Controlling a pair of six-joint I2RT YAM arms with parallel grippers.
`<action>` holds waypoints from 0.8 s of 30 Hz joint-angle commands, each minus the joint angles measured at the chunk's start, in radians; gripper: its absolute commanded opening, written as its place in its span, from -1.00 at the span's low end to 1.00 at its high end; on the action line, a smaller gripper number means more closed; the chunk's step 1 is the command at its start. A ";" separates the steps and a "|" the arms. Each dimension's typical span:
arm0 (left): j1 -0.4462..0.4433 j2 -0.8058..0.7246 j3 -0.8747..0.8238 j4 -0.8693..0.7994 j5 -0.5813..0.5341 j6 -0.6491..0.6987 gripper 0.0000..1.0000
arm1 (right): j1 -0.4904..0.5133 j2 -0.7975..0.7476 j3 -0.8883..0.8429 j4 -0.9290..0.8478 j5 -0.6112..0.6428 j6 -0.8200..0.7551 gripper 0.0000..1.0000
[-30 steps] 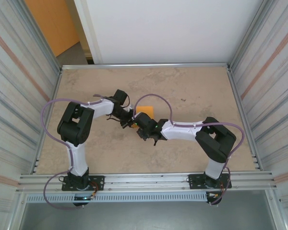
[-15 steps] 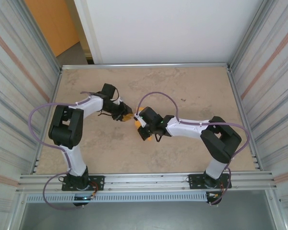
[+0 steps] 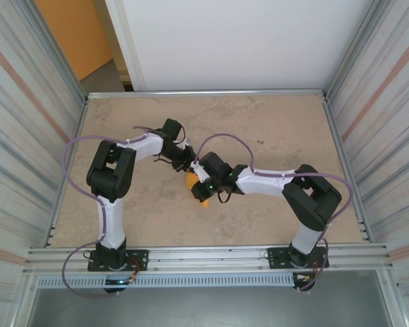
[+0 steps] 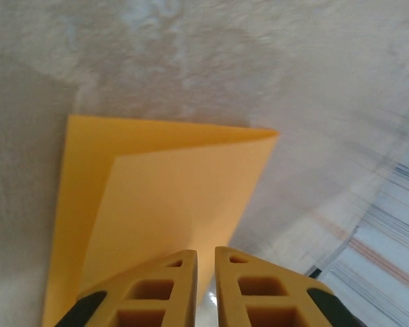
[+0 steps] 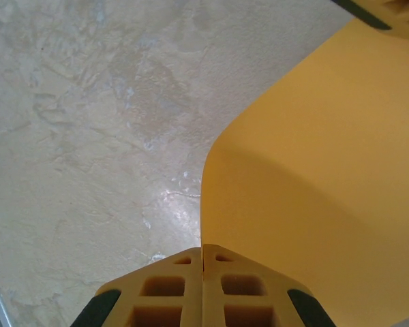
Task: Fold a paper plane with a square sheet of paper (pick it up from the middle)
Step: Third fold the triangle at the center of the table.
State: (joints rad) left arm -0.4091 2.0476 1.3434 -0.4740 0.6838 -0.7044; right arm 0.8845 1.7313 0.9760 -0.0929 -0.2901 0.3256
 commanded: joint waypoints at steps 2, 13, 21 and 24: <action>-0.004 0.034 0.042 -0.084 -0.043 0.057 -0.69 | -0.009 0.015 -0.019 0.012 -0.024 0.056 -0.93; -0.013 0.088 0.047 -0.140 -0.076 0.107 -0.71 | -0.050 0.027 -0.016 -0.005 0.025 0.124 -0.89; -0.013 0.092 0.052 -0.140 -0.067 0.115 -0.72 | -0.057 0.049 0.005 -0.024 0.039 0.131 -0.88; -0.014 0.093 0.057 -0.140 -0.064 0.120 -0.73 | -0.058 0.056 0.013 -0.029 0.042 0.132 -0.88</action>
State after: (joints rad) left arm -0.4129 2.0995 1.3880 -0.5625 0.6441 -0.6075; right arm 0.8352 1.7683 0.9592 -0.0944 -0.2646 0.4381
